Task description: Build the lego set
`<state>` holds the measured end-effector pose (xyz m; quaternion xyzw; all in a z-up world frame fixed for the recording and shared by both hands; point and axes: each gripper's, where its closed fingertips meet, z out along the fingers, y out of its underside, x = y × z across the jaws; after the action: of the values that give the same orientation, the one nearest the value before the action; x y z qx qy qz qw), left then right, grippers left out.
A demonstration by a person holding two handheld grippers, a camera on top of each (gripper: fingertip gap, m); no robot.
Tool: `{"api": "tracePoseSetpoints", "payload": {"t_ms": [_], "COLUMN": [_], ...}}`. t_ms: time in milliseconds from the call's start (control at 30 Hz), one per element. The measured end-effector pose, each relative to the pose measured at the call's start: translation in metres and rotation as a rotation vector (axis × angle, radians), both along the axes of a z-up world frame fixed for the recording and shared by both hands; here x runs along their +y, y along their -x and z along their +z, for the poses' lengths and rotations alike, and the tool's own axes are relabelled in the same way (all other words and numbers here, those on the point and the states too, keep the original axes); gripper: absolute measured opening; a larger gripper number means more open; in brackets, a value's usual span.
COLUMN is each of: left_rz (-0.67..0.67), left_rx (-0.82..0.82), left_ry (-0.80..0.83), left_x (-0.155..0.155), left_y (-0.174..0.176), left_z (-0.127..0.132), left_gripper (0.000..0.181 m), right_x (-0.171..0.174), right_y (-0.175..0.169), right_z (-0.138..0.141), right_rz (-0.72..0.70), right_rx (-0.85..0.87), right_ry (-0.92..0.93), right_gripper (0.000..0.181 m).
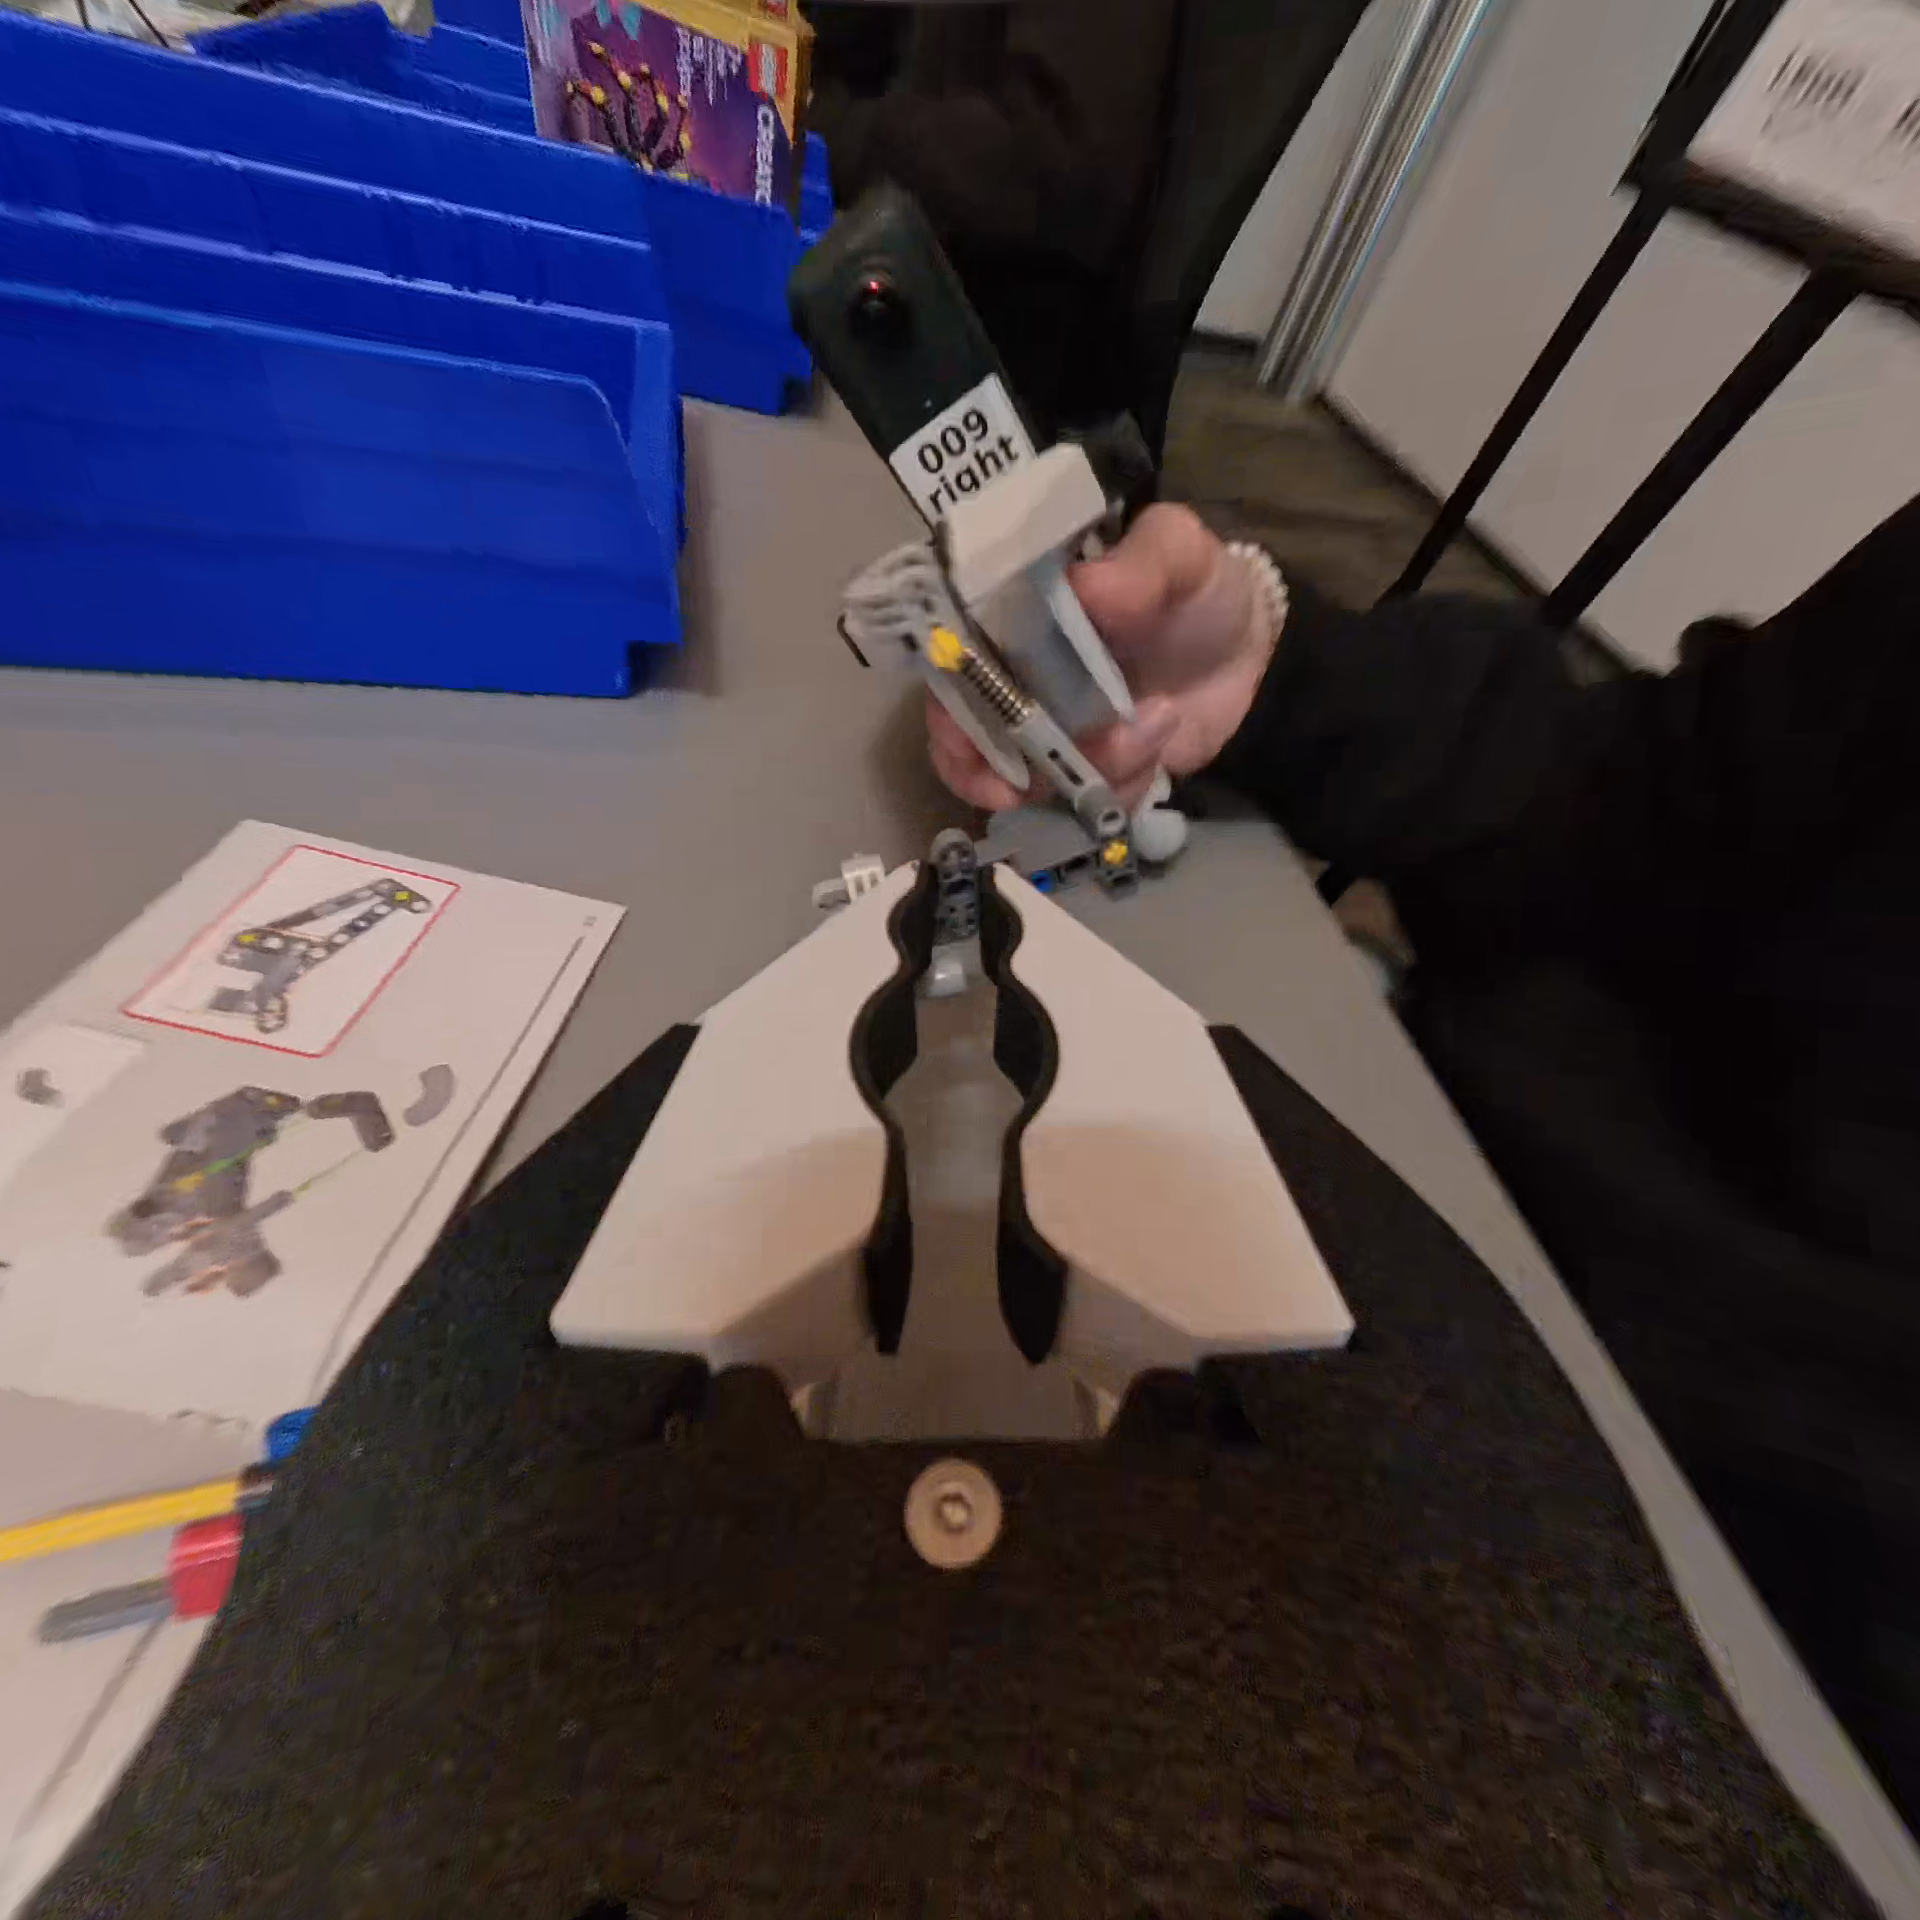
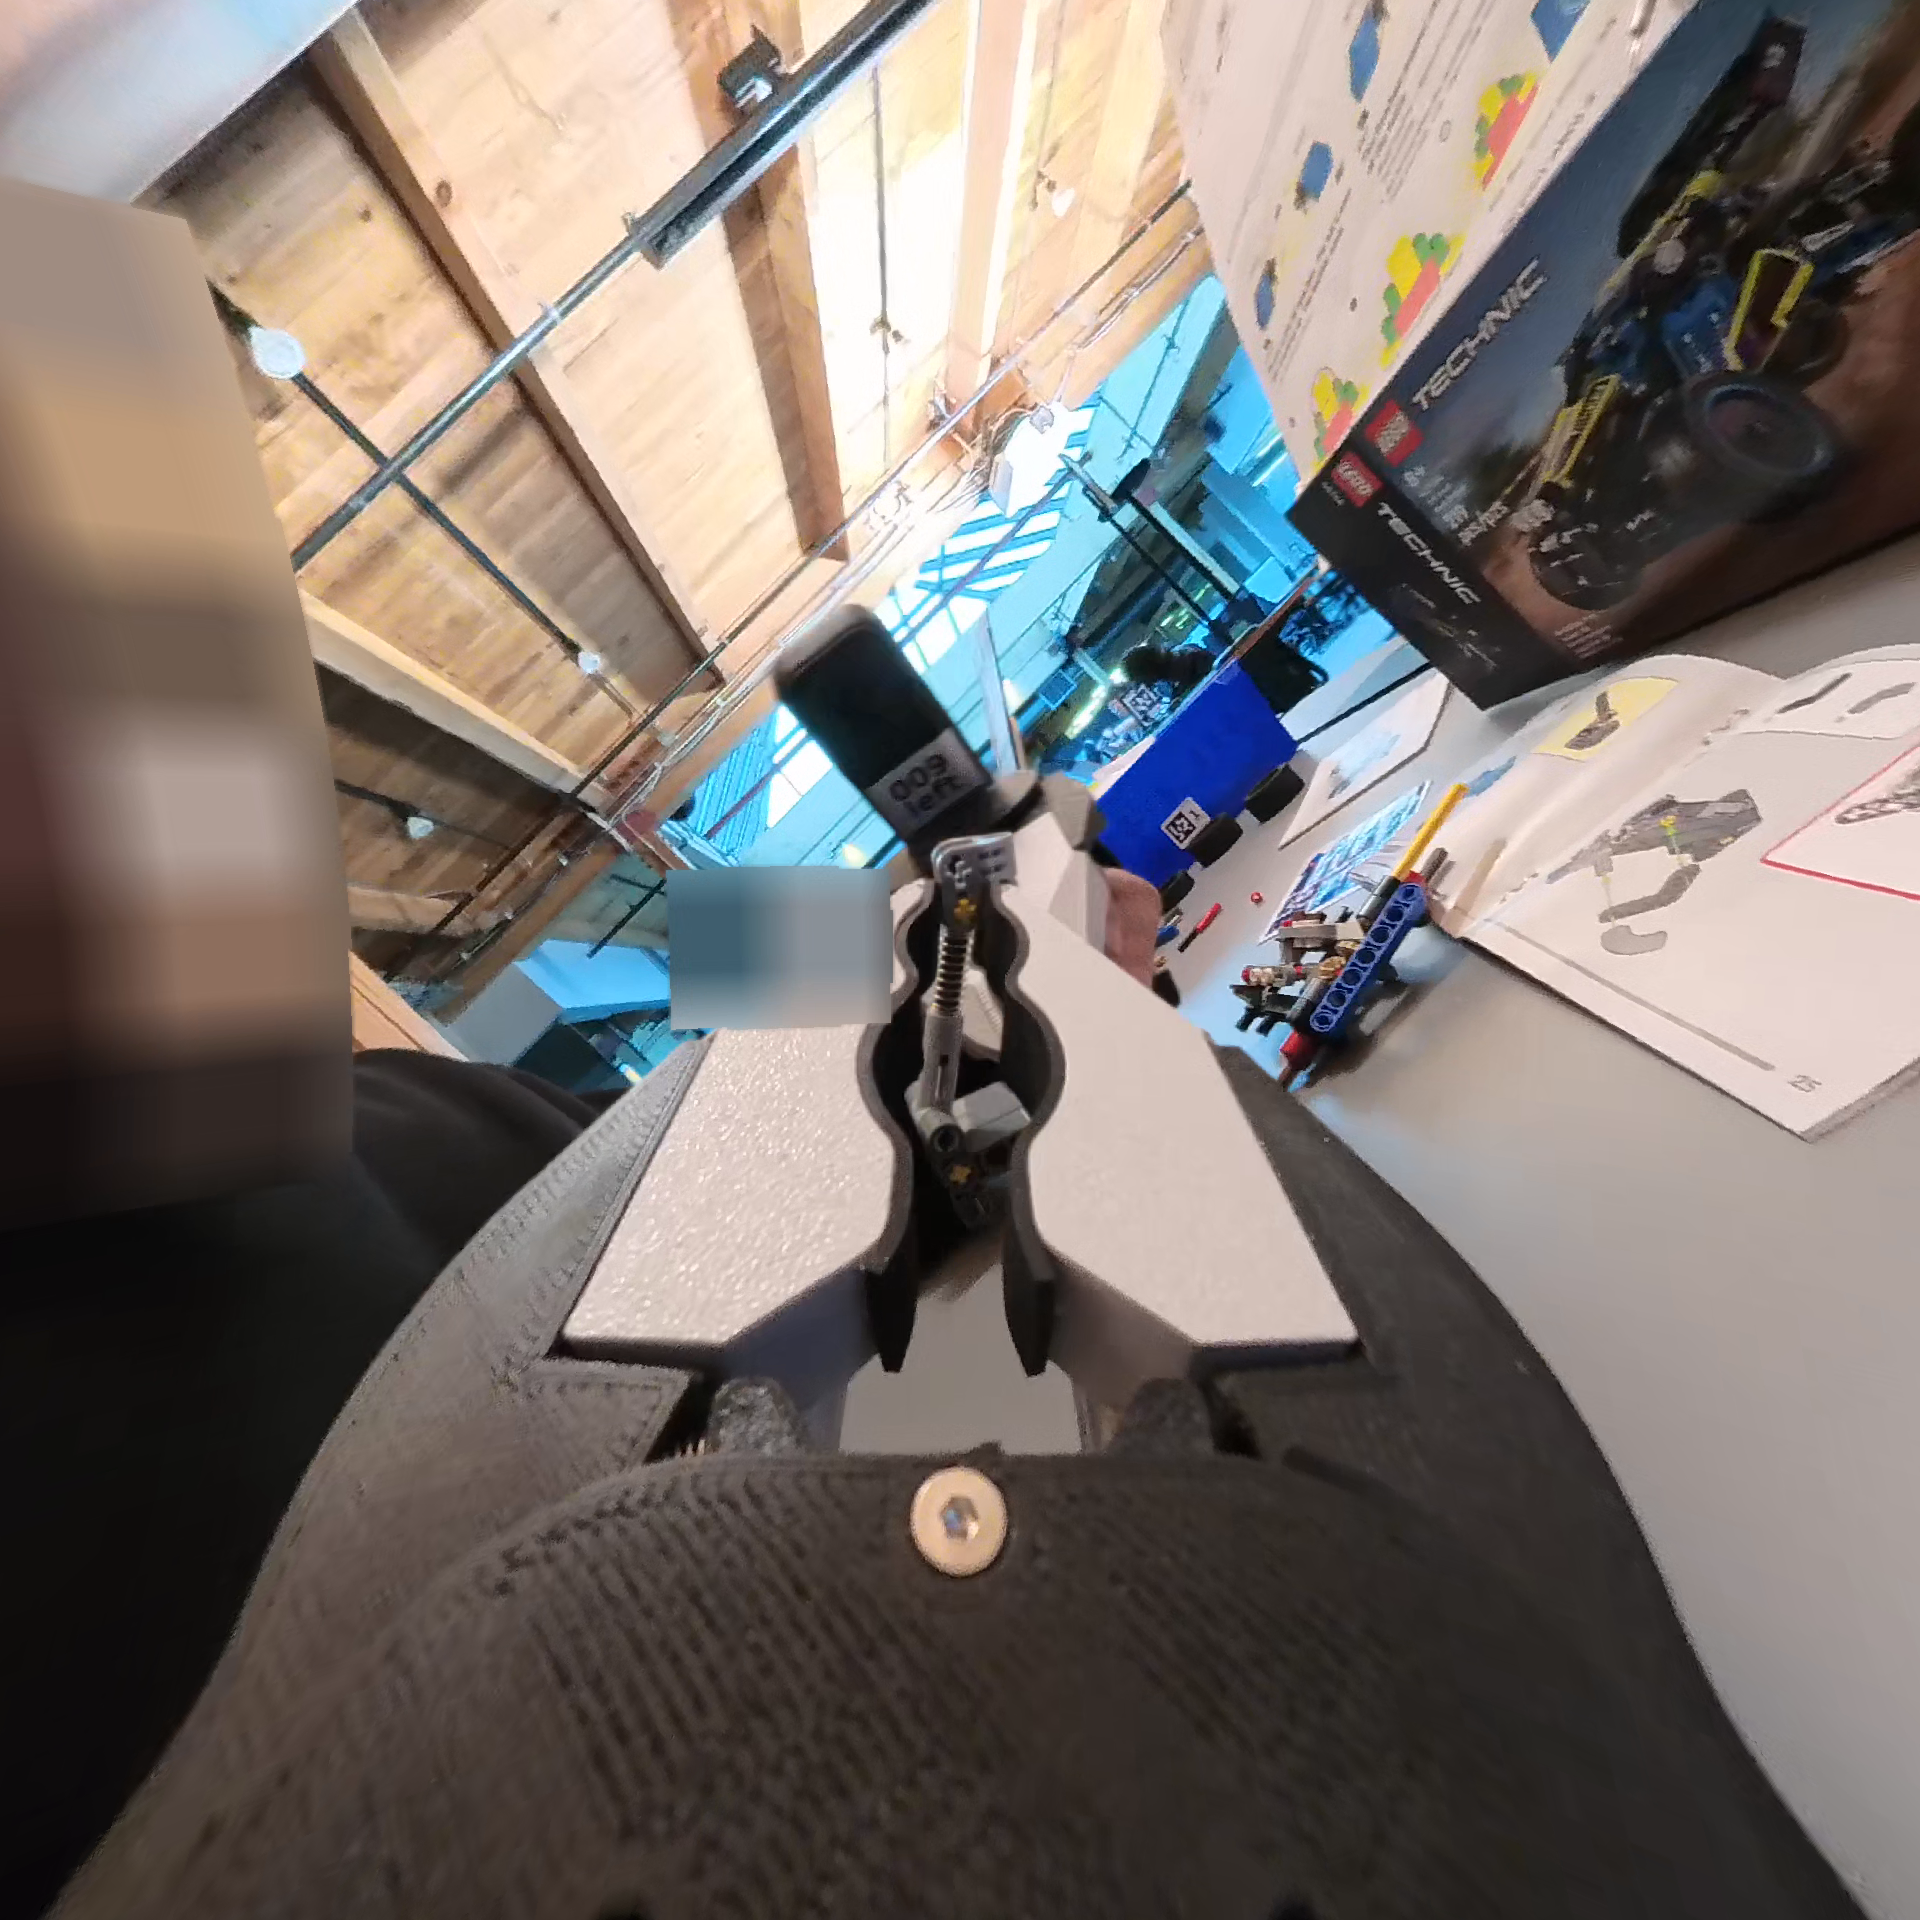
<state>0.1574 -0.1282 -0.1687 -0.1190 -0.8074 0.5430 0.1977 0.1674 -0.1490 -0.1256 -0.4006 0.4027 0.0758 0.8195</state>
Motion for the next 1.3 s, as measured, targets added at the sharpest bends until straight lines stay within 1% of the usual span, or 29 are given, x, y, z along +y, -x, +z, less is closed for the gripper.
{"api": "tracePoseSetpoints", "payload": {"t_ms": [100,167,267,400,467,533,767,933,1133,1200,1300], "left_rz": [0.007,0.005,-0.021,-0.020,-0.038,-0.050,-0.066,-0.064,-0.059,-0.049,0.006], "left_rx": [-0.114,-0.202,-0.323,-0.391,-0.425,-0.434,-0.398,-0.396,-0.389,-0.391,-0.398], "left_ry": [0.006,-0.013,-0.031,-0.078,-0.091,-0.109,-0.125,-0.123,-0.113,-0.111,-0.121], "left_x": [0.001,0.004,0.007,0.007,0.007,0.008,0.006,0.004,0.002,0.001,-0.003], "left_y": [-0.002,-0.005,-0.005,-0.008,-0.007,-0.006,-0.001,0.001,0.005,0.004,-0.002], "left_z": [-0.003,-0.010,-0.021,-0.036,-0.042,-0.047,-0.054,-0.057,-0.057,-0.057,-0.059], "left_gripper": [0.004,0.004,0.004,0.004,0.004,0.004,0.004,0.004,0.004,0.004,0.004], "right_x": [0.007,0.012,0.016,0.020,0.021,0.020,0.023,0.022,0.017,0.008,0.004], "right_y": [-0.003,-0.003,-0.002,-0.004,-0.003,-0.003,0.001,0.002,0.008,0.008,0.013], "right_z": [-0.009,-0.019,-0.026,-0.046,-0.053,-0.057,-0.071,-0.075,-0.077,-0.077,-0.079], "right_rz": [-0.009,-0.002,0.003,0.007,0.007,-0.004,0.008,0.022,0.027,-0.019,-0.022], "right_rx": [0.042,0.081,0.118,0.243,0.275,0.293,0.346,0.366,0.350,0.337,0.313], "right_ry": [0.079,0.143,0.178,0.242,0.278,0.305,0.385,0.398,0.450,0.495,0.576], "right_gripper": [0.005,0.005,0.005,0.006,0.006,0.006,0.007,0.017,0.037,0.044,0.050]}}
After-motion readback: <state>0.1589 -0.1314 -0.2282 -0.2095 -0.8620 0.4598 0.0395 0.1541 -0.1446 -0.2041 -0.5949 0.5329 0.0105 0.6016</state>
